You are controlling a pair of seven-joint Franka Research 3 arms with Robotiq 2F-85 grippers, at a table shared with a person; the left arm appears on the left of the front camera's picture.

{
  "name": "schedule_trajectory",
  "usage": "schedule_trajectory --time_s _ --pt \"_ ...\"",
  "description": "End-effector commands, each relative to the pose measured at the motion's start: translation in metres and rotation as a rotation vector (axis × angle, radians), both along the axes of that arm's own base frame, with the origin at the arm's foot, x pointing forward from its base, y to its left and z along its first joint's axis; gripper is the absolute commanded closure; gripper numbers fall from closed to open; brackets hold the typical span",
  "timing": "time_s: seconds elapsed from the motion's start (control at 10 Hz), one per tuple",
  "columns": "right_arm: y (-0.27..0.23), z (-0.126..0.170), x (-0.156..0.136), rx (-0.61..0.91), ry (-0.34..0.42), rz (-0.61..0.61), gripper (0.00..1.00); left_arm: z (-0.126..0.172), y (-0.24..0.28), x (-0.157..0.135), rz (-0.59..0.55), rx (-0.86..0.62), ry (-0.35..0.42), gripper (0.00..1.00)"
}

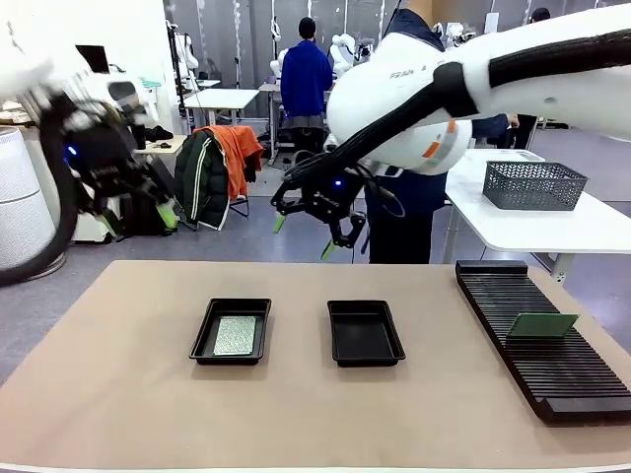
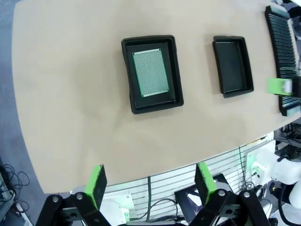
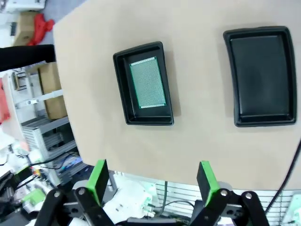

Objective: Inspect and transfer BCBs to ESD trays.
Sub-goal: Pick up the ESD tray and place it on the left side of the table.

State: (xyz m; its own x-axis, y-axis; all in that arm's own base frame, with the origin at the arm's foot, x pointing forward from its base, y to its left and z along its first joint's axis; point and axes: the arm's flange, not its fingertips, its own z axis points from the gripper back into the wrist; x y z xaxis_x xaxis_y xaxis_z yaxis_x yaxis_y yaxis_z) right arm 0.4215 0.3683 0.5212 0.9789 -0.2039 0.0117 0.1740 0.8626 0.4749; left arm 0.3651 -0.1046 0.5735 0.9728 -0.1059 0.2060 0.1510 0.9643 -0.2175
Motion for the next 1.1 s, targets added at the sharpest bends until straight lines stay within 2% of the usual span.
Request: schedule_trajectory --time_s 0.0,0.2,0.3,0.4,1.0 --pt "-0.030 -0.014 -0.006 0.098 0.005 0.002 0.00 -0.038 -0.017 0.009 0.041 0.032 -0.030 0.00" --pt "-0.056 -0.022 -0.001 0.162 0.021 -0.028 0.00 -0.080 -0.028 0.028 0.079 0.067 -0.022 0.00" --pt "-0.027 -0.007 0.004 0.080 0.018 -0.022 0.00 -0.096 -0.032 0.040 0.091 0.080 -0.046 0.00" --pt "-0.027 -0.007 0.004 0.080 0.018 -0.022 0.00 -0.111 -0.036 0.052 0.094 0.090 -0.055 0.00" --pt "-0.027 -0.007 0.004 0.080 0.018 -0.022 0.00 -0.196 -0.048 0.110 0.118 0.153 0.012 0.00"
